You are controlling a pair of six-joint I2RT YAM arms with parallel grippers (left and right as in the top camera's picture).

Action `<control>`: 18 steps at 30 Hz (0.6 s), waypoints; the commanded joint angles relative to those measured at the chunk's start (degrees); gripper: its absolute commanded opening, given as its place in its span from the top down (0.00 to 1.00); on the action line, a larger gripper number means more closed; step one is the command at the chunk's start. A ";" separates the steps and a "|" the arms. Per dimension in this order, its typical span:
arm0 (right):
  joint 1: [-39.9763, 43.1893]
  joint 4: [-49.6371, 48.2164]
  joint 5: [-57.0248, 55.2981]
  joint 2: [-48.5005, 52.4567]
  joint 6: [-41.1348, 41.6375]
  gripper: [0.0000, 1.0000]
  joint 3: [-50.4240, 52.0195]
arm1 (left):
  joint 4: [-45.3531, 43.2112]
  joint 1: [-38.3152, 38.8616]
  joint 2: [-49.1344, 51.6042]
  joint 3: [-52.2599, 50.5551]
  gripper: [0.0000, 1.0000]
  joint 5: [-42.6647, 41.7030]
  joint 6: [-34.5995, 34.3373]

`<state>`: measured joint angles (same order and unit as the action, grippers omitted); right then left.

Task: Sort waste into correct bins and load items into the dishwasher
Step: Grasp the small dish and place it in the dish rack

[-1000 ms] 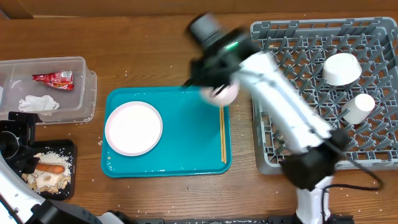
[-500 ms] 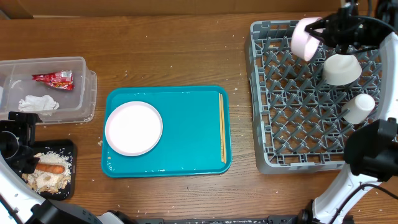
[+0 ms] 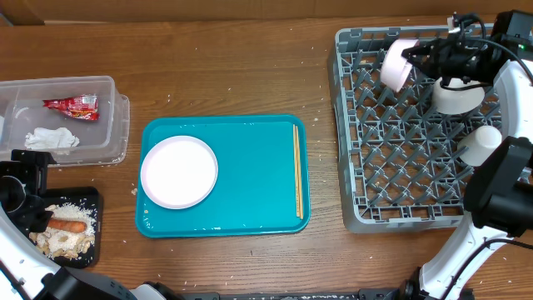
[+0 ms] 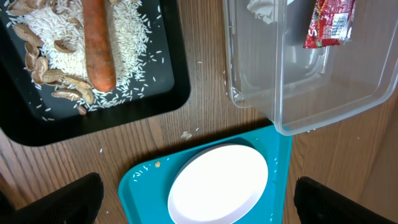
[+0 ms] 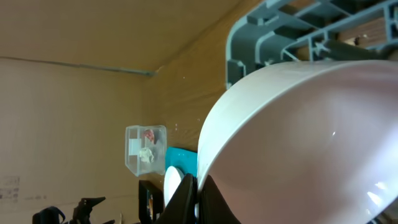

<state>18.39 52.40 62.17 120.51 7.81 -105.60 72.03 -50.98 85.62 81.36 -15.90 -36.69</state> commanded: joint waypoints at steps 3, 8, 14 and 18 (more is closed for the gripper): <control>0.42 3.63 -5.66 -0.57 0.09 0.96 -0.09 | -0.09 0.11 0.24 0.37 0.00 -0.20 0.50; 1.64 4.46 -5.77 -0.57 0.09 0.96 -0.11 | -0.09 0.11 0.24 0.37 0.00 -0.20 0.50; 4.87 7.02 -5.84 -0.59 0.11 0.93 -0.66 | -0.09 0.11 0.24 0.37 0.00 -0.20 0.50; 7.34 11.58 -8.17 -0.76 0.09 0.88 -2.69 | -0.09 0.11 0.24 0.37 0.00 -0.20 0.50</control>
<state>23.33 61.43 58.04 120.49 7.79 -105.80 72.03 -50.98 85.62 81.36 -15.90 -36.71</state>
